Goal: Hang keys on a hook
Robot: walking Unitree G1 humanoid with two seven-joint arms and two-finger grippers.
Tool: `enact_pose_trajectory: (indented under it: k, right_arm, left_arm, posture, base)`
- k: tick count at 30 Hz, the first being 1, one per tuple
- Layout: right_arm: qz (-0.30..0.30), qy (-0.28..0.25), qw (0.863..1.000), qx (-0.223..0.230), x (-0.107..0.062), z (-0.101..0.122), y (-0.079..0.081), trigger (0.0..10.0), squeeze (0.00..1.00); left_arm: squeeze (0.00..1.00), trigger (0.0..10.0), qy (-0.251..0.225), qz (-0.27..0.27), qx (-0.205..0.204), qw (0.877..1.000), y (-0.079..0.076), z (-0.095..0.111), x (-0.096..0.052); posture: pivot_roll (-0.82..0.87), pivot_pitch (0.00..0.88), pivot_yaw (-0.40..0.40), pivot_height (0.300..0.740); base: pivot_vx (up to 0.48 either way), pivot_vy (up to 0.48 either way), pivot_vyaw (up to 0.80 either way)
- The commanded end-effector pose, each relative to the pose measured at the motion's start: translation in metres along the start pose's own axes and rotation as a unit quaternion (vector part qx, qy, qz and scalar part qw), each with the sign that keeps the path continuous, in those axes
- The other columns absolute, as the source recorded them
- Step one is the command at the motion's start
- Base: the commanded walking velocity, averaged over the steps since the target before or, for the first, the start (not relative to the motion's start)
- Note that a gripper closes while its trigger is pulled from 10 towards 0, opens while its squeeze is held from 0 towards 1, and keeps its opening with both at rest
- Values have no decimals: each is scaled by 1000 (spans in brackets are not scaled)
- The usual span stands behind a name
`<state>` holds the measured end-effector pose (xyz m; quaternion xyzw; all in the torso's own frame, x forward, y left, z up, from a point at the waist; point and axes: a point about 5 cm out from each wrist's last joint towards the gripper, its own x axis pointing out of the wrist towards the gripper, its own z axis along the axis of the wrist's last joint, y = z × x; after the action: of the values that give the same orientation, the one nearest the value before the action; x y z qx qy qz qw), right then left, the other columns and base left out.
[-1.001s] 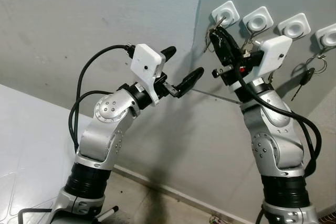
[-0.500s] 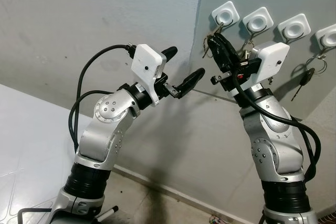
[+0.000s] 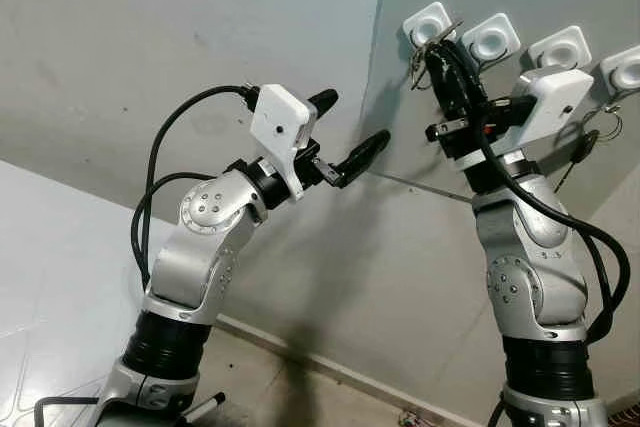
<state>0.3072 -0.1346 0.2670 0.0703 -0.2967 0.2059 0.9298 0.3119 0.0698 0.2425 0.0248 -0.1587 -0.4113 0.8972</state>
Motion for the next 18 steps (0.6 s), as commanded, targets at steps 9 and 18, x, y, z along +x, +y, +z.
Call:
enact_pose_trajectory:
  k: [9,18]
  right_arm:
    - [-18,18,1000,10,-15,-7,-3,10000,0]
    - [-22,40,999,17,-26,-15,-2,10000,0]
  left_arm:
    - [0,10000,-2,4,6,1000,0,3,-1]
    - [0,10000,-2,2,7,1000,0,4,0]
  posture:
    - [-9,0,-24,740]
    - [-17,0,-13,740]
  base:
    - [0,0,0]
    - [0,0,0]
